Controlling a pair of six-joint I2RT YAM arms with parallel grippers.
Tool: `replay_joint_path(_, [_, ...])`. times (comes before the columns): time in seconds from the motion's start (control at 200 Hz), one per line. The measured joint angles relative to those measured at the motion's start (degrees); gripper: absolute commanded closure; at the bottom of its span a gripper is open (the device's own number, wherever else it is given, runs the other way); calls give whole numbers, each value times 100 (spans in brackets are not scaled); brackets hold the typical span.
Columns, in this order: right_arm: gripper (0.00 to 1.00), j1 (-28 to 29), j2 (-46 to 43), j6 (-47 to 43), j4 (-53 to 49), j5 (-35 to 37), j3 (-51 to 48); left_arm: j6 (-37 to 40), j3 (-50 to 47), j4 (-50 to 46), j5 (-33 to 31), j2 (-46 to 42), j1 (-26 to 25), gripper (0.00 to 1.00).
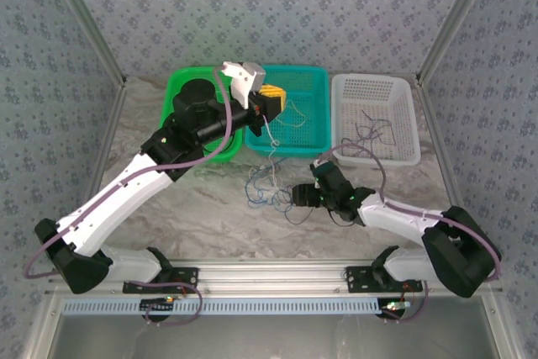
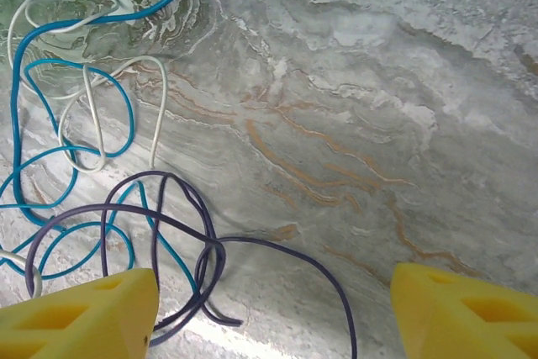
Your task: Untangle the cables
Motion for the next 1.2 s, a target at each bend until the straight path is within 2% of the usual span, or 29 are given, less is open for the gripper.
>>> replay_joint_path(0.075, [26, 0, 225, 17, 55, -79, 35, -2, 0, 11, 4, 0, 0, 84])
replay_joint_path(0.21, [36, 0, 761, 151, 59, -87, 221, -24, 0, 48, 48, 9, 0, 84])
replay_joint_path(0.275, [47, -9, 879, 223, -90, -26, 365, -24, 0, 55, 46, 17, 0, 84])
replay_joint_path(0.37, [69, -20, 1091, 278, -374, 179, 577, 7, 20, 26, 35, 22, 0, 85])
replay_joint_path(0.47, [86, -42, 1226, 323, -673, 420, 728, 122, 243, -109, -4, 50, 15, 85])
replay_joint_path(0.725, [96, -2, 1257, 407, -835, 645, 780, 479, 1637, -341, -22, 345, 293, 86])
replay_joint_path(0.825, [92, 13, 1237, 409, -811, 667, 752, 511, 2074, -356, 48, 520, 426, 86])
replay_joint_path(0.869, [84, 22, 1193, 424, -787, 675, 723, 511, 2249, -356, 103, 632, 466, 86])
replay_joint_path(0.974, [58, 81, 1091, 468, -575, 623, 605, 483, 2409, -363, 243, 826, 472, 86])
replay_joint_path(1.039, [46, 151, 988, 472, -531, 568, 555, 446, 2393, -413, 317, 896, 472, 86])
replay_joint_path(1.119, [37, 168, 813, 426, -610, 481, 490, 402, 2337, -452, 367, 955, 472, 86])
replay_joint_path(1.199, [34, 168, 573, 433, -772, 446, 435, 378, 2280, -487, 385, 973, 474, 85])
